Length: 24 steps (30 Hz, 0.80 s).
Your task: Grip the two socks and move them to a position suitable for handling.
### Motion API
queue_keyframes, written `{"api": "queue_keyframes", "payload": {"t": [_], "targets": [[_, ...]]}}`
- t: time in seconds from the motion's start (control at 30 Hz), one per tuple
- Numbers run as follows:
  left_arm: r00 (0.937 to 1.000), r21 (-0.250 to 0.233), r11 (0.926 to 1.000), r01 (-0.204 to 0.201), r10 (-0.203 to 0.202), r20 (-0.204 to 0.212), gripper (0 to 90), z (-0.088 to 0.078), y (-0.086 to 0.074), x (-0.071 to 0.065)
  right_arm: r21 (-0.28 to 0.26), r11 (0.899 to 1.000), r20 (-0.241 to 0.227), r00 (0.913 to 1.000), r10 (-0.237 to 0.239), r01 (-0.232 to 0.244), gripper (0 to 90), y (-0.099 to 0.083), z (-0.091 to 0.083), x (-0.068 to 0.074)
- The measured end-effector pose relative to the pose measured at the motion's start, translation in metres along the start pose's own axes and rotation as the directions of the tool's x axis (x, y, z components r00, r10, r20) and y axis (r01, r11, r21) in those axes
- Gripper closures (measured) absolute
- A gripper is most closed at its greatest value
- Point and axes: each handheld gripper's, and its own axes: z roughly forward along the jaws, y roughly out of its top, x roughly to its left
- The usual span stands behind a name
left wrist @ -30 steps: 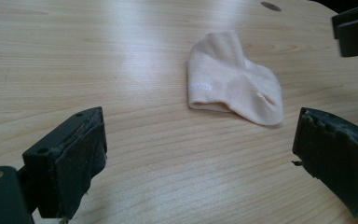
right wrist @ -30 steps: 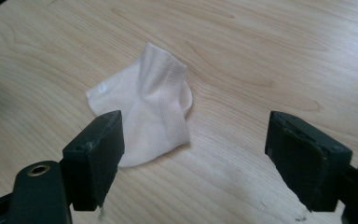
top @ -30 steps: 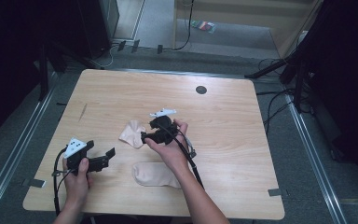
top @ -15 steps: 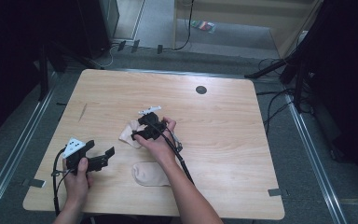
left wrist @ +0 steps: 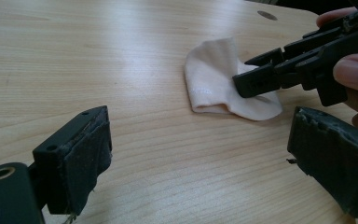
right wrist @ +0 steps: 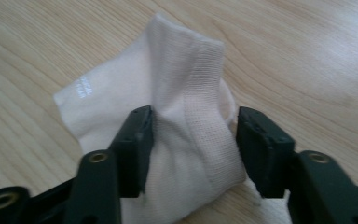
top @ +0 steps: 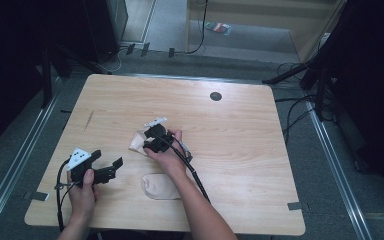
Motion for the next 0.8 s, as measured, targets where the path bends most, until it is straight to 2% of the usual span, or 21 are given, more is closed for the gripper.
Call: {"api": "queue_keyframes", "payload": {"t": [0.07,0.1,0.17,0.23,0.3,0.43,0.63,0.8], "targets": [[1.0000,0.000,1.0000,0.000,0.000,0.000,6.3,0.000,0.000,0.000,-0.006,1.000,-0.005,1.0000,-0.001,0.001,51.5,0.000,0.000,0.000],[1.0000,0.001,1.0000,-0.002,0.002,-0.001,6.3,0.000,0.000,0.000,-0.015,1.000,-0.018,0.9998,0.002,-0.002,63.8,-0.001,0.000,0.000],[1.0000,0.001,1.0000,-0.004,0.004,0.002,6.4,0.000,0.000,0.000,-0.010,1.000,-0.045,0.9990,-0.002,0.002,75.7,-0.001,0.000,0.001],[1.0000,0.001,1.0000,-0.009,0.009,0.003,6.3,0.000,0.000,-0.001,-0.004,1.000,-0.064,0.9980,-0.006,0.006,81.8,0.000,-0.001,0.001],[0.9999,0.000,0.9999,-0.013,0.013,0.001,6.3,0.000,0.000,-0.001,-0.001,1.000,-0.058,0.9983,-0.012,0.012,83.2,0.001,-0.004,0.002],[0.9998,0.000,0.9998,-0.019,0.019,0.004,6.4,0.001,0.000,-0.002,-0.036,0.999,-0.101,0.9949,0.003,-0.007,83.9,0.003,-0.021,-0.006],[0.9998,0.002,0.9998,-0.019,0.019,-0.001,6.4,0.001,0.000,-0.003,-0.107,0.994,-0.120,0.9927,0.013,-0.026,84.1,0.010,-0.070,-0.026],[0.9996,0.003,0.9996,-0.027,0.027,-0.004,6.4,0.001,0.000,-0.004,-0.149,0.987,-0.113,0.9929,0.038,-0.055,84.1,0.002,-0.107,-0.054]]}}
